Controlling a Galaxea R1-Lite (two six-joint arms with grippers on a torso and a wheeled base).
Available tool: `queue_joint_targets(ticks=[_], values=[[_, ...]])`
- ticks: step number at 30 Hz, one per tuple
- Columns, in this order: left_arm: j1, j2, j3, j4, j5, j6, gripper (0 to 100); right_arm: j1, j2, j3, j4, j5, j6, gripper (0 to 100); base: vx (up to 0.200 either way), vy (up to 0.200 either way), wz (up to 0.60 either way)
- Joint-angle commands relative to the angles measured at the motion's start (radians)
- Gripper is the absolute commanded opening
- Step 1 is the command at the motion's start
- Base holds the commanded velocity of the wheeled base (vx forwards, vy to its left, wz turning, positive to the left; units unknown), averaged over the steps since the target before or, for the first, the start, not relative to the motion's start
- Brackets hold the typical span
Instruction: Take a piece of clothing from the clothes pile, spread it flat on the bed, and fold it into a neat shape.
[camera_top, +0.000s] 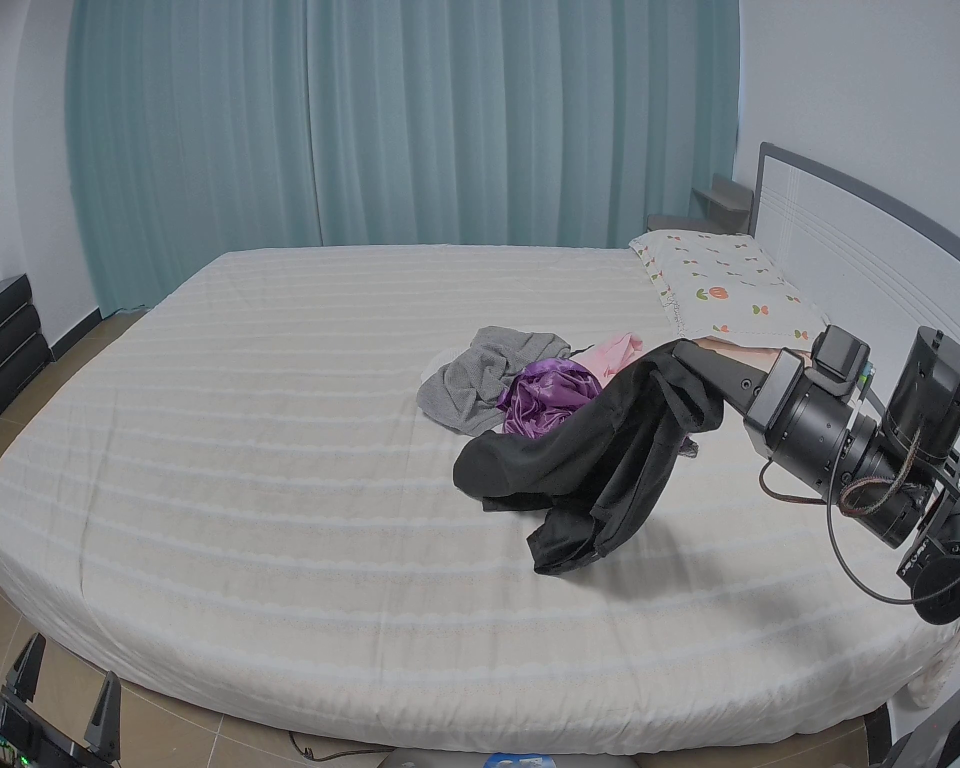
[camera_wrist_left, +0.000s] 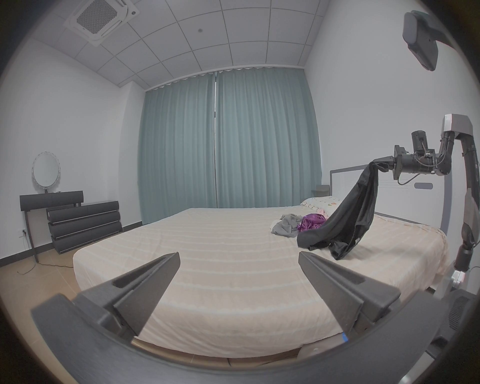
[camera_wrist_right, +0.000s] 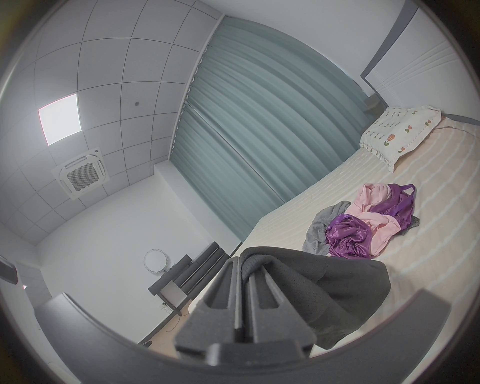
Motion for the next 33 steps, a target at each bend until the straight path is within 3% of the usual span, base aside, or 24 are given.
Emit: queue_joint_targets(ticks=[1,3,6,9,15,24,33], values=[[-0.001,-0.016,-0.048,-0.052,-0.001,-0.045,100,0.000,-0.002,0.005,0.001,-0.001,0.000,0,0.000,0.000,0.00],[-0.001,0.084,-0.239,-0.112,-0.032,-0.152,100,0.000,0.001,0.011,0.001,-0.001,0.000,0,0.000,0.000,0.00],[0.012,0.229,-0.358,-0.105,-0.072,-0.108,100,0.001,0.002,0.011,0.001,-0.002,0.000,0,0.000,0.000,0.00],[0.008,0.289,-0.355,-0.079,-0.070,-0.042,100,0.001,0.004,0.016,0.001,-0.002,0.000,0,0.000,0.000,0.00],[0.001,0.449,-0.372,-0.083,-0.080,-0.039,100,0.001,0.010,0.025,0.004,-0.021,-0.002,0,0.000,0.000,0.00],[-0.038,0.840,-0.357,-0.128,-0.138,-0.026,100,-0.002,0.011,0.060,0.004,-0.032,-0.002,0,0.000,0.000,0.00],[-0.160,1.156,-0.354,-0.264,-0.155,-0.060,100,-0.002,0.051,0.057,0.004,-0.064,-0.008,0,0.000,0.000,0.00]])
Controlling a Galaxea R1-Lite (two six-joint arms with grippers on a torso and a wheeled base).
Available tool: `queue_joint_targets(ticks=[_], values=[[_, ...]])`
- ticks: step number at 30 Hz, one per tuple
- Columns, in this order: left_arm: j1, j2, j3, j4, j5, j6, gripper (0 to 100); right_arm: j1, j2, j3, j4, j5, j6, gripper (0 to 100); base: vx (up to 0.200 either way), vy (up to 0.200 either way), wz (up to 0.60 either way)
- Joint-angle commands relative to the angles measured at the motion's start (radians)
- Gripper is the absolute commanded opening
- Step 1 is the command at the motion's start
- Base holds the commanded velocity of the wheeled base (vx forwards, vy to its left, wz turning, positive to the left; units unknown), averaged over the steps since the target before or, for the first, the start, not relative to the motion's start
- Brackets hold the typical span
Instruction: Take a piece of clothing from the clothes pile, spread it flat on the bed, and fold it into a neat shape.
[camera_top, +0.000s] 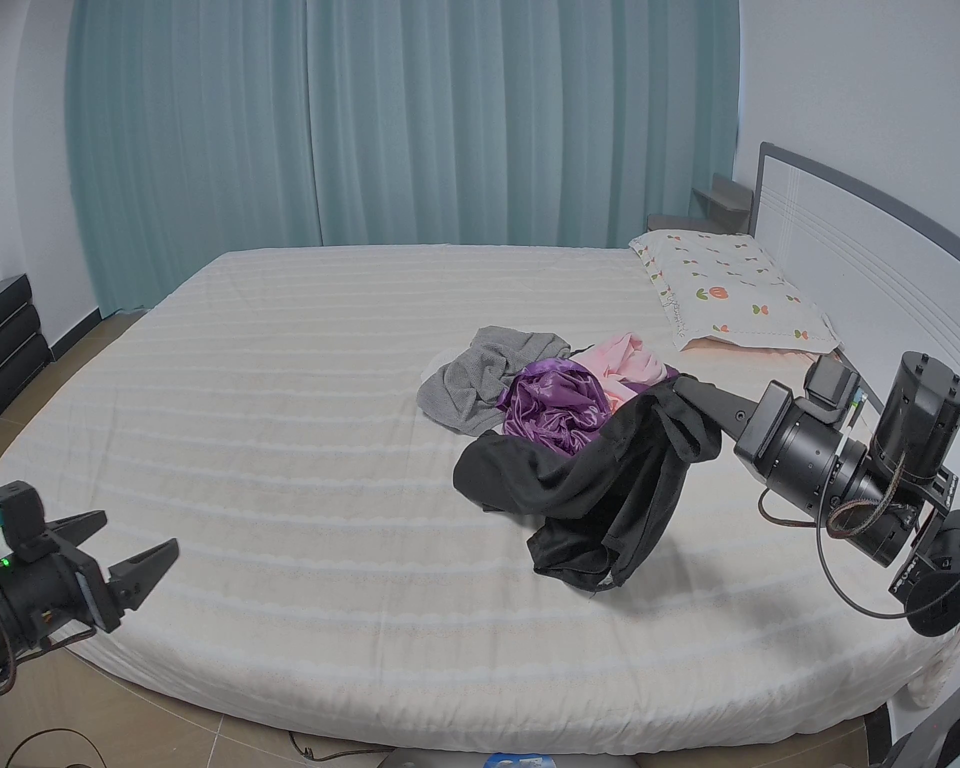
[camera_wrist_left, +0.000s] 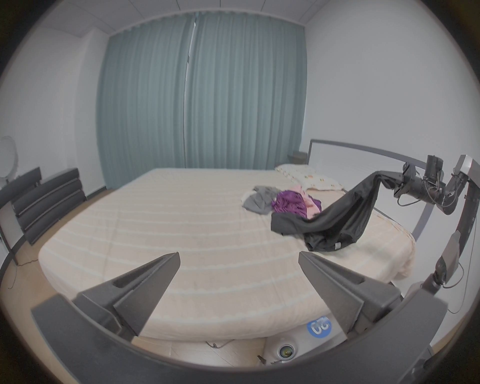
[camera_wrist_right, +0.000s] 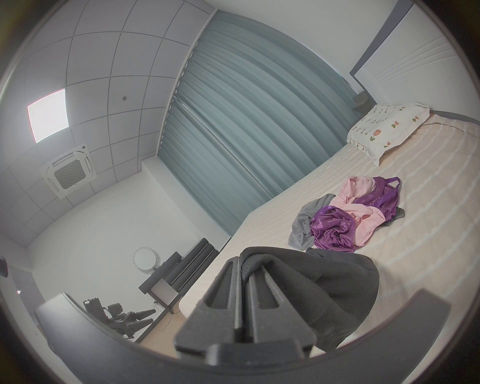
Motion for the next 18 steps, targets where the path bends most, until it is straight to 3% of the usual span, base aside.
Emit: queue_joint_targets(ticks=[1,5,10,18], values=[[-0.112,0.297,0.004,-0.111,-0.011,-0.035,100,0.005,0.032,0.000,0.000,-0.046,-0.013,0,0.000,0.000,0.00],[-0.219,0.442,-0.016,-0.225,0.003,-0.110,100,0.003,0.024,0.002,-0.001,-0.063,-0.023,0,0.000,0.000,0.00],[-0.264,0.588,-0.053,-0.266,0.004,-0.127,100,0.003,0.020,-0.003,-0.001,-0.065,-0.023,0,0.000,0.000,0.00],[-0.340,0.900,-0.139,-0.485,0.052,-0.141,100,0.005,0.017,0.002,-0.014,-0.063,-0.019,0,0.000,0.000,0.00]])
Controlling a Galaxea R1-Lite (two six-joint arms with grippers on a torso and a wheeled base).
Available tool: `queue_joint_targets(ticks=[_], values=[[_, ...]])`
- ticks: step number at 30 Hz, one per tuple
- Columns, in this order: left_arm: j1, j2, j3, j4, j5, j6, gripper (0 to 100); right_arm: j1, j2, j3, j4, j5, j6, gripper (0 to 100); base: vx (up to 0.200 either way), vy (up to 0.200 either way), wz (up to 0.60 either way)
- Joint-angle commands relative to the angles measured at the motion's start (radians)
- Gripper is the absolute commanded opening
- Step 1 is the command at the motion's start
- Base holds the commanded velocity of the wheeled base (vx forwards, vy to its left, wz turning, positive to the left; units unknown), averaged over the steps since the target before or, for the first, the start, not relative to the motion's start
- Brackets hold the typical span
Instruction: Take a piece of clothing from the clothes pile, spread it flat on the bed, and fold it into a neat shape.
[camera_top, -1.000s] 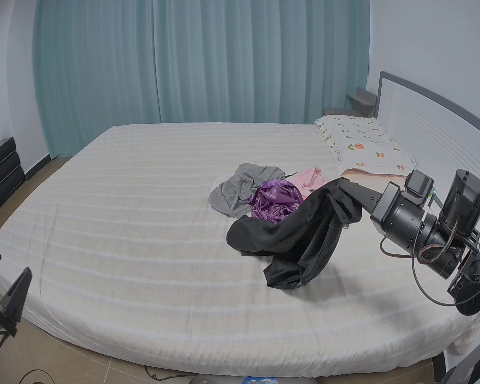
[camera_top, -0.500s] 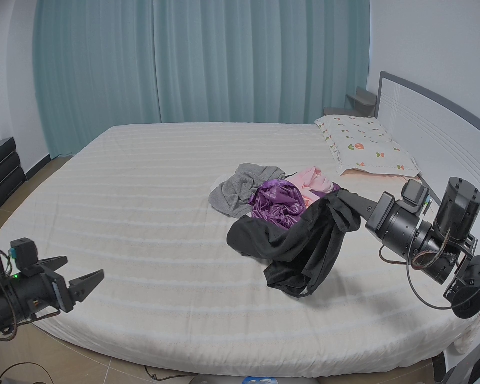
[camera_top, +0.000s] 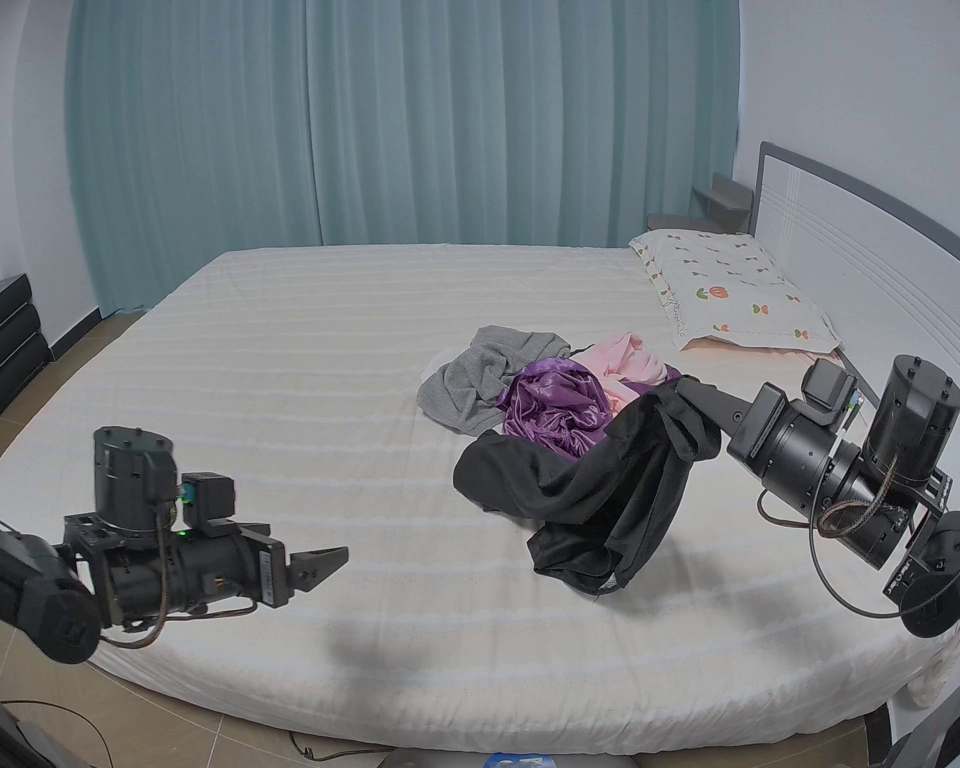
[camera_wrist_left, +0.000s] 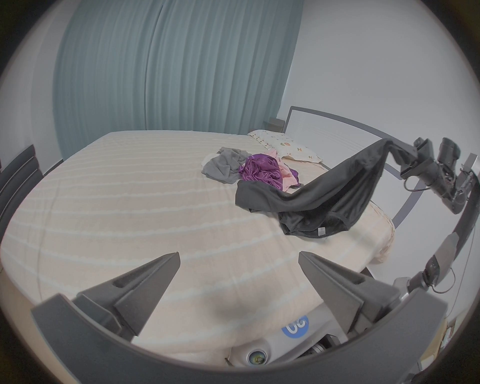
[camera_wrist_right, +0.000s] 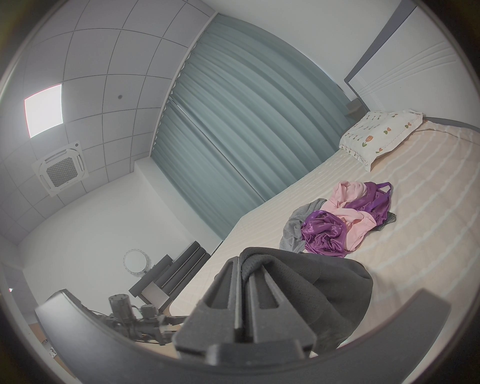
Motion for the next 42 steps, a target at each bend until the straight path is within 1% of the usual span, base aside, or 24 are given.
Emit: queue_joint_targets(ticks=[1,3,6,14,22,24,29,33,42], values=[[-0.084,0.293,-0.080,-0.151,0.053,-0.030,100,0.001,-0.002,0.001,-0.007,-0.001,0.002,0,0.000,0.000,0.00],[-0.113,0.339,-0.109,-0.184,0.075,-0.065,100,0.002,-0.002,-0.001,-0.007,-0.001,0.002,0,0.000,0.000,0.00],[-0.144,0.384,-0.158,-0.187,0.081,-0.105,100,0.005,-0.006,0.002,-0.008,-0.001,0.002,0,0.000,0.000,0.00],[-0.199,0.488,-0.235,-0.193,0.081,-0.111,100,0.021,-0.018,-0.004,-0.007,-0.002,0.002,0,0.000,0.000,0.00],[-0.210,0.563,-0.315,-0.196,0.081,-0.111,100,0.047,-0.020,-0.002,-0.008,-0.005,0.002,0,0.000,0.000,0.00],[-0.210,0.595,-0.330,-0.200,0.079,-0.111,100,0.056,-0.037,-0.004,-0.007,-0.016,-0.001,0,0.000,0.000,0.00],[-0.217,0.657,-0.385,-0.257,0.078,-0.113,100,0.091,-0.071,-0.004,0.004,-0.018,-0.001,0,0.000,0.000,0.00],[-0.220,0.726,-0.483,-0.266,0.079,-0.111,100,0.136,-0.075,-0.004,0.005,-0.022,-0.012,0,0.000,0.000,0.00],[-0.243,0.841,-0.666,-0.248,0.081,-0.105,100,0.189,-0.100,-0.024,0.004,-0.036,-0.042,0,0.000,0.000,0.00]])
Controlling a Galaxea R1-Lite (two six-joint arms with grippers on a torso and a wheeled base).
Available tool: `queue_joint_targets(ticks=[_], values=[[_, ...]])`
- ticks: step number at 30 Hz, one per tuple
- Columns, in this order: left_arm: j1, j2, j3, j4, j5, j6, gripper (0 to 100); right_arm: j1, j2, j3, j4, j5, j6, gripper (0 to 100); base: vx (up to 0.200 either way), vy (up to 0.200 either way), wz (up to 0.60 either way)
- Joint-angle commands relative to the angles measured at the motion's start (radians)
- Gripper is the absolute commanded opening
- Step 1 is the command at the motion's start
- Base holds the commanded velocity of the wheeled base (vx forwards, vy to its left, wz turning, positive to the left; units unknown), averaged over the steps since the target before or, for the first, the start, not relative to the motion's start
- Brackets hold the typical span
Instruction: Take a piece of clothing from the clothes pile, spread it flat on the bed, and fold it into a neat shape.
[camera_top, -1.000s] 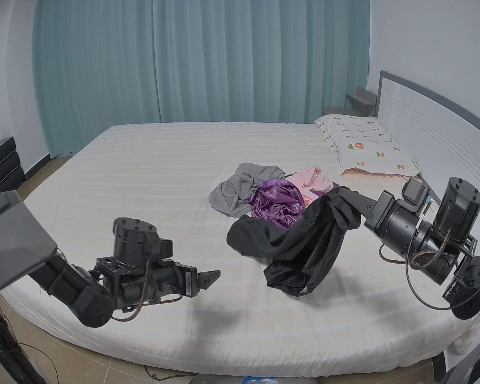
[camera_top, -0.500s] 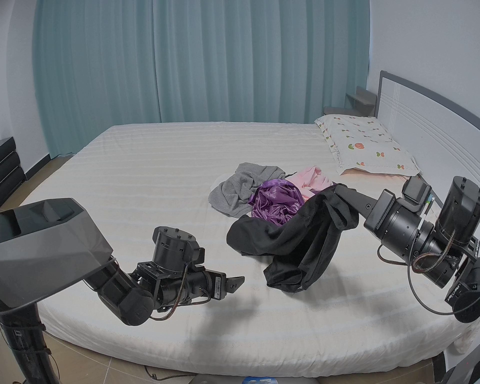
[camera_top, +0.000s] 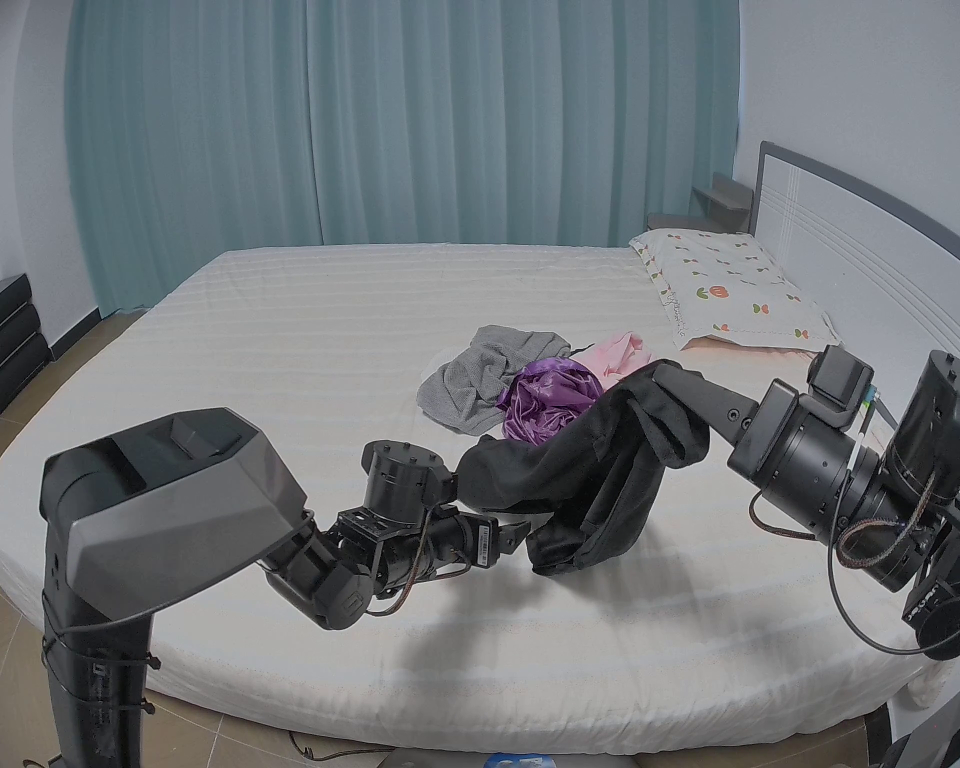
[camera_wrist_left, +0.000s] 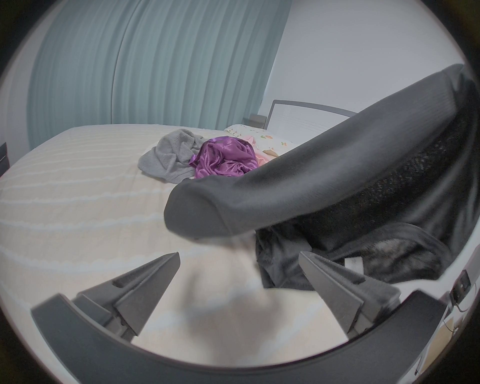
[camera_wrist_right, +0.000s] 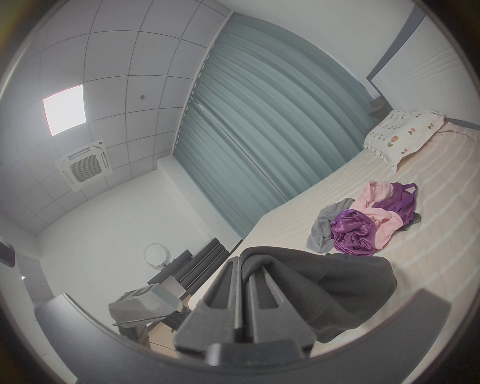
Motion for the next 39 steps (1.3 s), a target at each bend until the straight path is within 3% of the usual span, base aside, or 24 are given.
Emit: queue_joint_targets(ticks=[1,8,16,17,24,32,39], values=[[-0.012,0.084,-0.096,0.013,0.002,0.002,100,0.039,-0.023,-0.011,0.000,-0.003,-0.012,0,0.000,0.000,0.00],[-0.011,0.165,-0.196,0.033,0.040,0.005,100,0.056,-0.060,-0.011,-0.002,-0.003,-0.028,0,0.000,0.000,0.00],[0.000,0.249,-0.319,0.039,0.149,0.005,100,0.051,-0.092,-0.003,0.000,-0.003,-0.028,0,0.000,0.000,0.00],[0.002,0.253,-0.317,0.045,0.152,0.005,0,0.050,-0.095,0.001,0.000,-0.002,-0.028,0,0.000,0.000,0.00],[0.017,0.245,-0.285,0.048,0.175,-0.003,0,0.008,-0.085,0.004,0.001,0.002,-0.028,0,0.000,0.000,0.00],[0.077,0.095,-0.124,0.043,0.183,-0.024,0,-0.122,0.003,-0.005,0.000,0.017,-0.017,0,0.000,0.000,0.00],[0.112,-0.133,0.017,0.049,0.183,-0.193,0,-0.245,0.162,-0.079,-0.016,0.025,-0.016,0,0.000,0.000,0.00]])
